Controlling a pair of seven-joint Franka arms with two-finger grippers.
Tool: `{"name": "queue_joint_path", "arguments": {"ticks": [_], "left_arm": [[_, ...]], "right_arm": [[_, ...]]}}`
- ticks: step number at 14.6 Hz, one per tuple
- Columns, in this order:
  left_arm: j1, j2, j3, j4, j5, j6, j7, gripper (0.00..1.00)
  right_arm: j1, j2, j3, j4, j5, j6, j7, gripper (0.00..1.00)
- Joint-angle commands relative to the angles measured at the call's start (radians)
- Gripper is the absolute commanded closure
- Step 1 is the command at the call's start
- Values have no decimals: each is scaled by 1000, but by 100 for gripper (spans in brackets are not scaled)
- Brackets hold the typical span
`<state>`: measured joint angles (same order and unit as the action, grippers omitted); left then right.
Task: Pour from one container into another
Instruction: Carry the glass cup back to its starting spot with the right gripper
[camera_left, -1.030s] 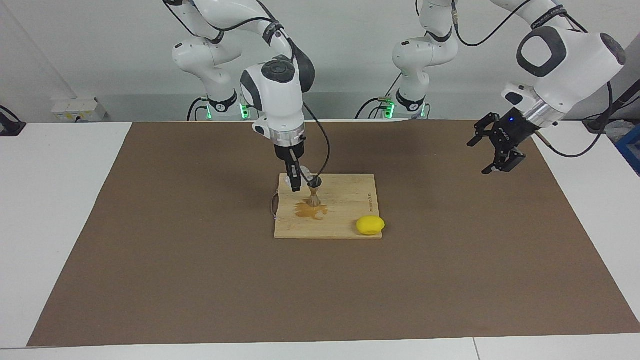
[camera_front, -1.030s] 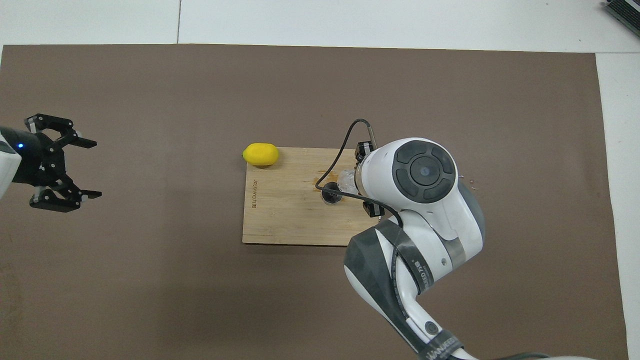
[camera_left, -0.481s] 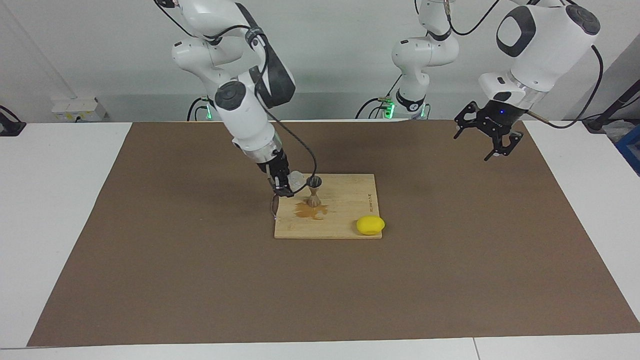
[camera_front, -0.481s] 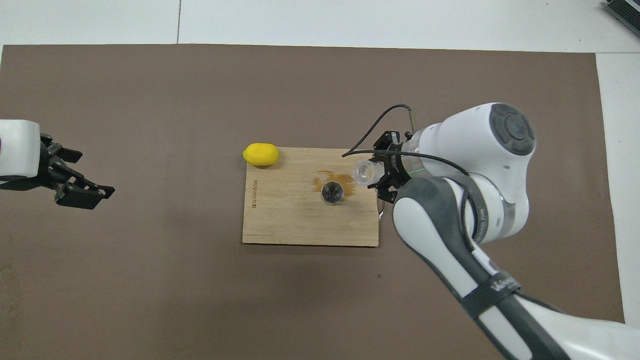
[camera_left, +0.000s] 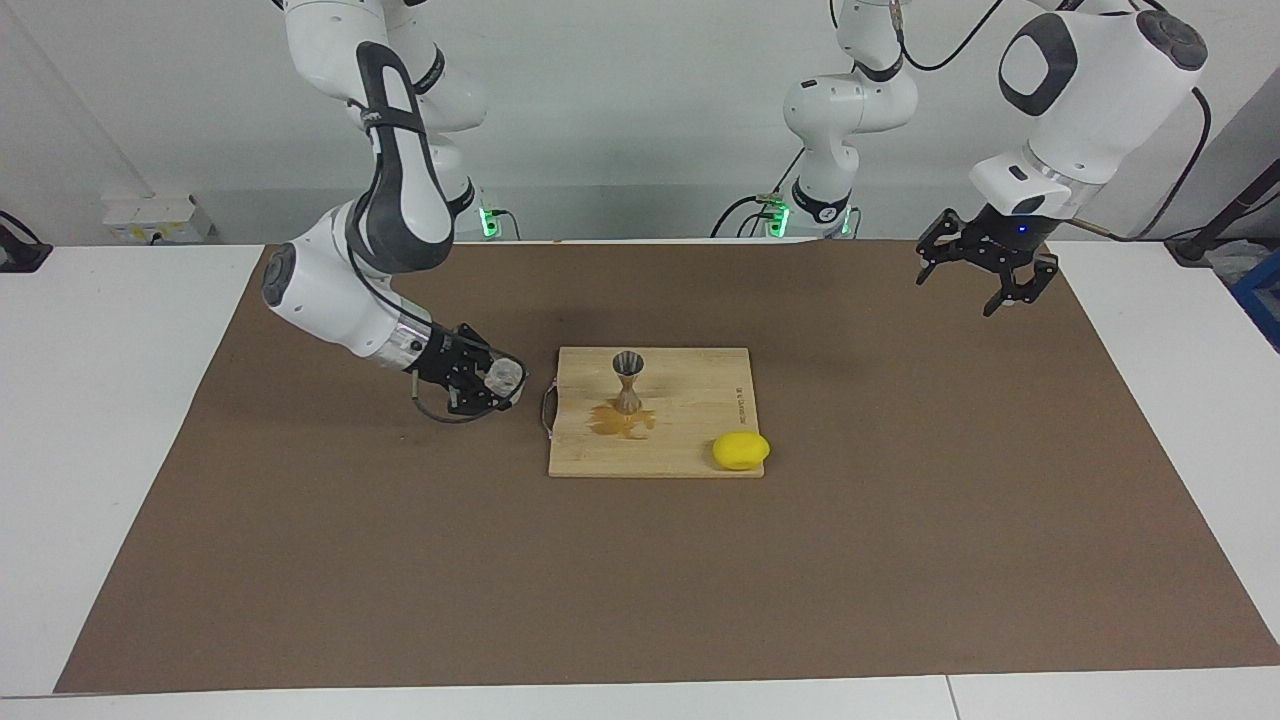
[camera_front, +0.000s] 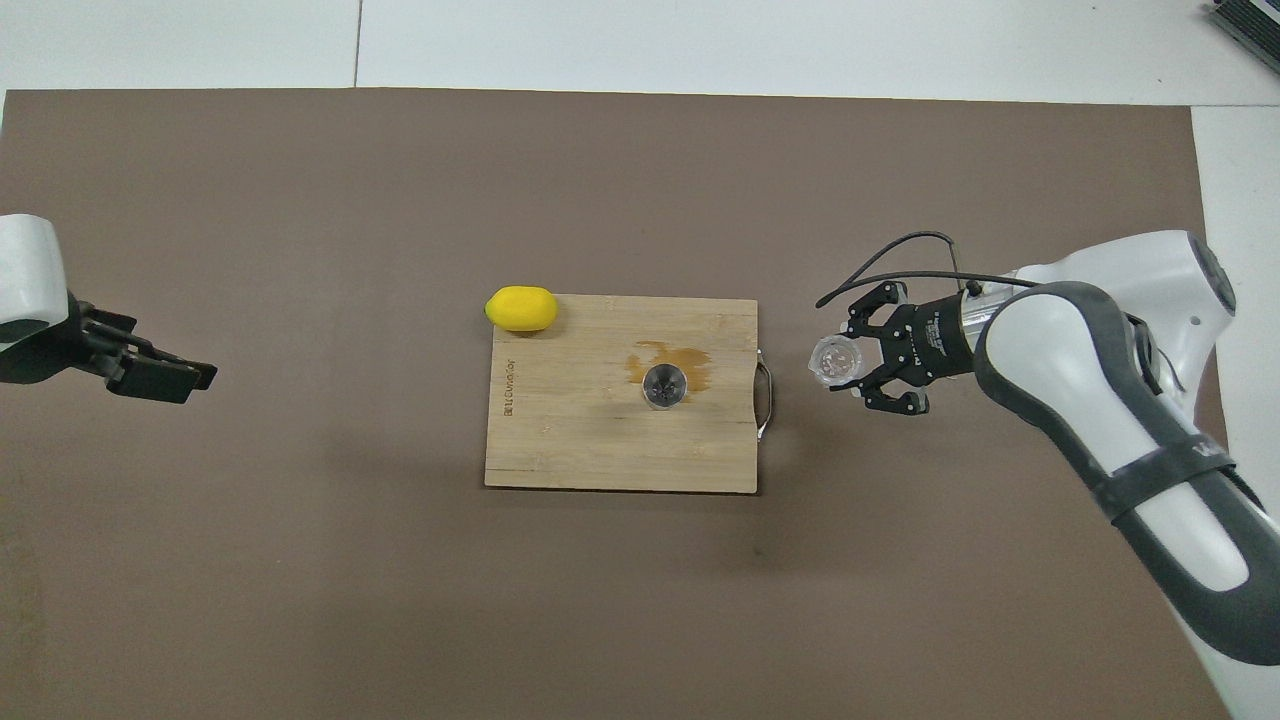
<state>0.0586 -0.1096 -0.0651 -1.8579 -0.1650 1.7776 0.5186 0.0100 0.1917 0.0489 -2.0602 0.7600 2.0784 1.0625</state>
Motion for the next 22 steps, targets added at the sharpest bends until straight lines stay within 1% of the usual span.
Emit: {"name": "queue_joint_path", "arguments": {"ticks": [1,3,4,7,9,15,16,17,18,19,22], "left_arm": [[6,-25,1,-20,21,9,-223,0],[3,-24,1,-15,21,11,-403,0],[3,-24,-1,-15,21,8,-434,0],[-8,-24,-5,-17,22,-4,-433,0],[-7,-25,-5,-17,22,-4,-433,0],[-5,-25,-4,-18,22,-7,-434,0],[-5,-25,-5,-18,22,-7,-436,0],[-6,-24,-4,-17,24,-4,-437,0],[-6,-24,-4,-17,59,2,-449,0],[-8,-22,-7,-12,103,2,-457,0],[-8,-19,-5,-12,121,5,-460,0]], "right_arm": [[-68,-5,14,-60,82,-9,-142,100],[-99,35,13,-60,97,-35,-237,100],[-126,57,13,-60,107,-38,-289,100],[-183,110,14,-55,108,-55,-389,100],[-186,126,14,-51,110,-55,-395,100],[-212,130,11,-51,131,-43,-394,100],[-212,130,9,-52,131,-40,-392,95],[-219,130,8,-52,131,-38,-391,70],[-223,129,8,-51,128,-37,-381,30],[-223,123,6,-51,122,-37,-380,4],[-222,80,3,-51,98,-38,-371,0]]}}
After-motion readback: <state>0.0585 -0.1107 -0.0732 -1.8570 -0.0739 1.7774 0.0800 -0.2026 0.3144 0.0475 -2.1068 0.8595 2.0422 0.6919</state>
